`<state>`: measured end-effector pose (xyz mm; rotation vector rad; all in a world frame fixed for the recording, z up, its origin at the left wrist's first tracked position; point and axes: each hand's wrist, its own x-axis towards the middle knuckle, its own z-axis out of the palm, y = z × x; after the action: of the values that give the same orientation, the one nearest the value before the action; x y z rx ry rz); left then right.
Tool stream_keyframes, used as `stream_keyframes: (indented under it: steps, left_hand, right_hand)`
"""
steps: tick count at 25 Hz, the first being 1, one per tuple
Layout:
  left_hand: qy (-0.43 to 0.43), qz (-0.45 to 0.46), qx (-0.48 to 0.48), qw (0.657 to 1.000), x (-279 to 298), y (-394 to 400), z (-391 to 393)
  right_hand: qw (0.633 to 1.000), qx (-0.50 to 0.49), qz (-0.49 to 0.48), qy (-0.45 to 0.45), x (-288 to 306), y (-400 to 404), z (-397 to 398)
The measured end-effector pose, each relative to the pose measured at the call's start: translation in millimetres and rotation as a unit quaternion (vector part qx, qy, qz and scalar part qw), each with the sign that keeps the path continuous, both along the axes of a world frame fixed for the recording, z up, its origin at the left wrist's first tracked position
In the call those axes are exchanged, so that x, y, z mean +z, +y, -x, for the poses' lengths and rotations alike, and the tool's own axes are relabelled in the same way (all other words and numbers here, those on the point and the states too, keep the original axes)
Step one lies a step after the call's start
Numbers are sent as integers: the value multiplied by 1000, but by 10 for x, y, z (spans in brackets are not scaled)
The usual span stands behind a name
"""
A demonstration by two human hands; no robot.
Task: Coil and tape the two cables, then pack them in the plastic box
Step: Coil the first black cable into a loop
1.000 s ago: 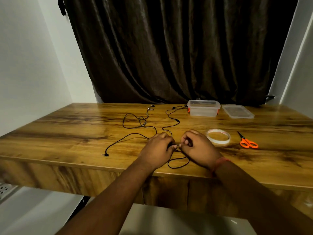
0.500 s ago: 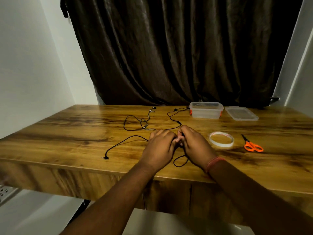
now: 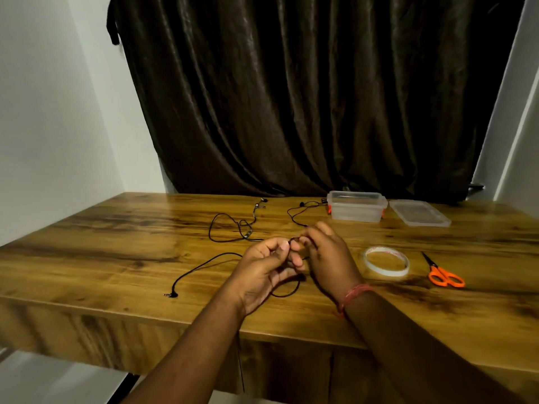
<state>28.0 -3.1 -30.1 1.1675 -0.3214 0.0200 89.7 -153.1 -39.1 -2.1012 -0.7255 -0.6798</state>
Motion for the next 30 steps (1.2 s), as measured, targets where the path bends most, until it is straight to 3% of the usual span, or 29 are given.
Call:
stream_keyframes:
  steps: [3,6,8,11,15,20,24,30]
  left_hand:
    - [2,143,12,990,55,60,9]
    - [-19,188,69,980,58,139,-75]
    - [-26,158,114,980,21,166,-129]
    - [-21,44,148,988,-45,152,-148]
    - [-18,-103,97,990,-101,64,-106]
    - [-16,-149,14,989,-82,34,-28]
    - [-15,-44,-32,998,-52,101,-5]
    - [-6,136,53,989,13,151,-46]
  right_hand:
    - [983,23,182,-28,-73,108,40]
    - [968,25,241,-69,-32,121,136]
    - [964,39,239,-108,-12,90,212]
    - [965,48,218,-136,22,53,288]
    - [982,21,131,-137,83,-52,291]
    - [991,-33,43,-124,96,-124,236]
    - [993,-23,83,-78,48,-89,181]
    - [967,47,246,-47,0,31,225]
